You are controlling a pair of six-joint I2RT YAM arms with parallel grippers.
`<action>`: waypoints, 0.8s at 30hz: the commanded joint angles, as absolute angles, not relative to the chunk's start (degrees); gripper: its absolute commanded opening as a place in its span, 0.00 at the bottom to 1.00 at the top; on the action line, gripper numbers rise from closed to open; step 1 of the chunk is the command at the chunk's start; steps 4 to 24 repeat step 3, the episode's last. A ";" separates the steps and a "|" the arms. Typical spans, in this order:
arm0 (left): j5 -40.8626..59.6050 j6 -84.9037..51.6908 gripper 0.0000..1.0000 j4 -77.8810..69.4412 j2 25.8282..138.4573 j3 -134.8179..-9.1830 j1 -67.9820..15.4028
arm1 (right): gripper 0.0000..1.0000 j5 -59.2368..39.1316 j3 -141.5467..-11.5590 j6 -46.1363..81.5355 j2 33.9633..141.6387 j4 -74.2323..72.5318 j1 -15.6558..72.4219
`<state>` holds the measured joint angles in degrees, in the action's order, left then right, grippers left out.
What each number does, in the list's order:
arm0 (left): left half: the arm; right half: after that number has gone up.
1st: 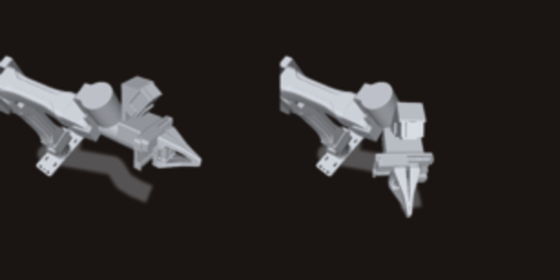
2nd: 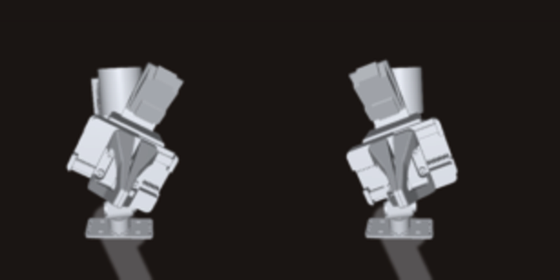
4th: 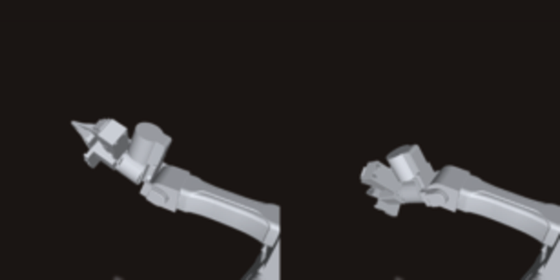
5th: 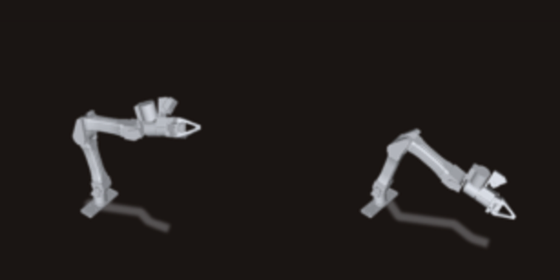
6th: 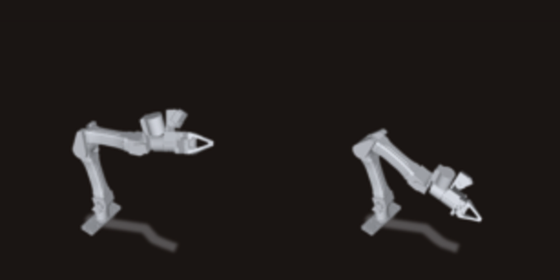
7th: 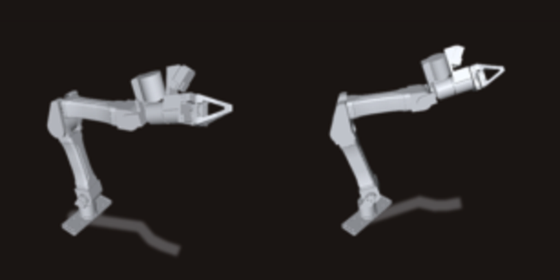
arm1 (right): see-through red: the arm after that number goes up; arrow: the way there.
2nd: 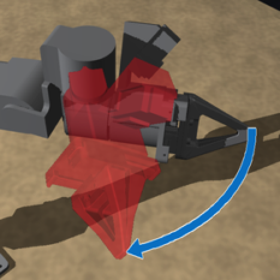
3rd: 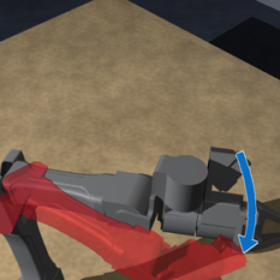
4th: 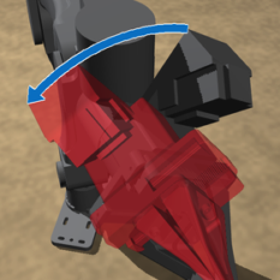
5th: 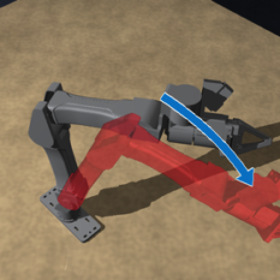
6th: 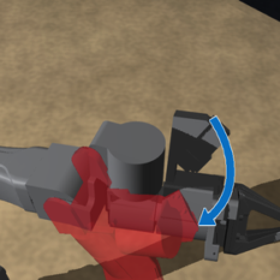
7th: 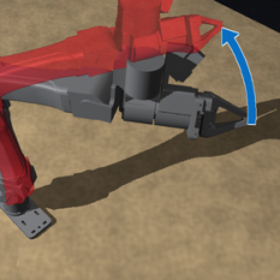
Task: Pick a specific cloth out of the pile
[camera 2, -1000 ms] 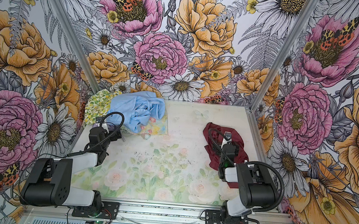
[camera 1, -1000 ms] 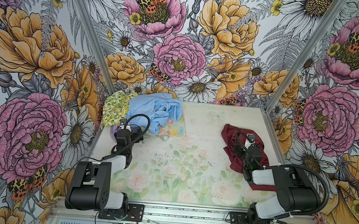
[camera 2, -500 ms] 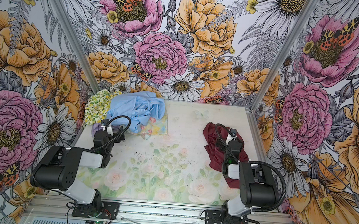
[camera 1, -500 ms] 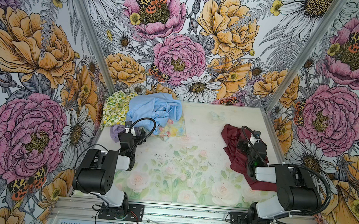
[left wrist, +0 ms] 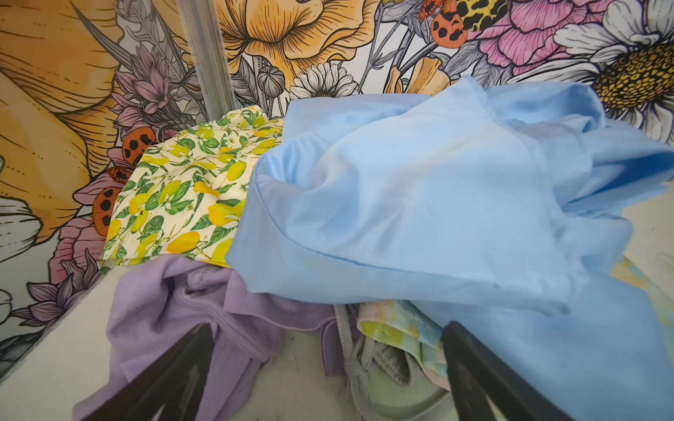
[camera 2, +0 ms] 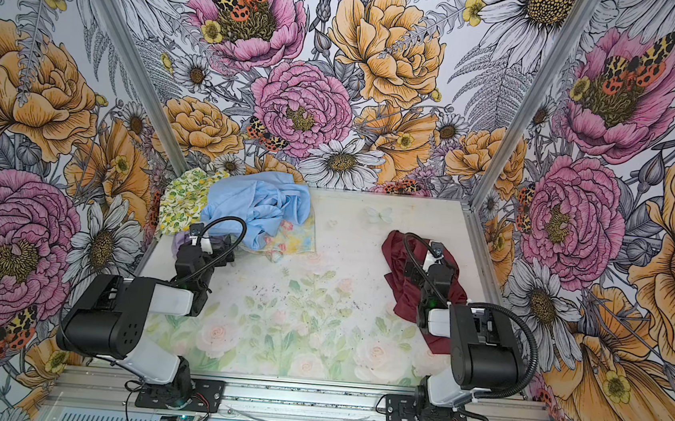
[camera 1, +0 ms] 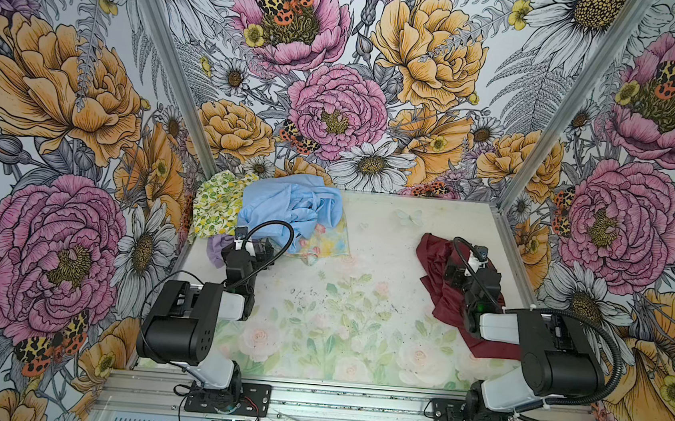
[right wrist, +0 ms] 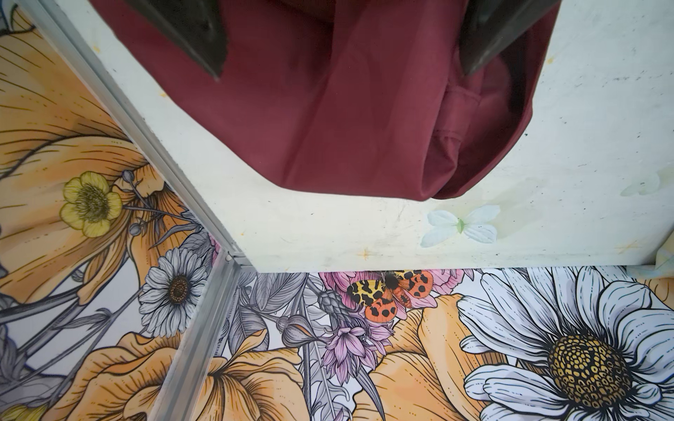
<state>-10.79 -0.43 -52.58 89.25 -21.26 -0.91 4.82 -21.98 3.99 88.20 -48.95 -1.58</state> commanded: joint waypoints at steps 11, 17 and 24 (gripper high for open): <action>-11.60 0.18 0.99 -54.27 88.77 -21.27 -1.05 | 1.00 3.99 -22.55 4.74 88.07 -49.83 -1.58; -11.60 0.18 0.99 -54.27 88.77 -21.27 -1.05 | 1.00 3.99 -22.55 4.74 88.07 -49.83 -1.58; -11.60 0.18 0.99 -54.27 88.77 -21.27 -1.05 | 1.00 3.99 -22.55 4.74 88.07 -49.83 -1.58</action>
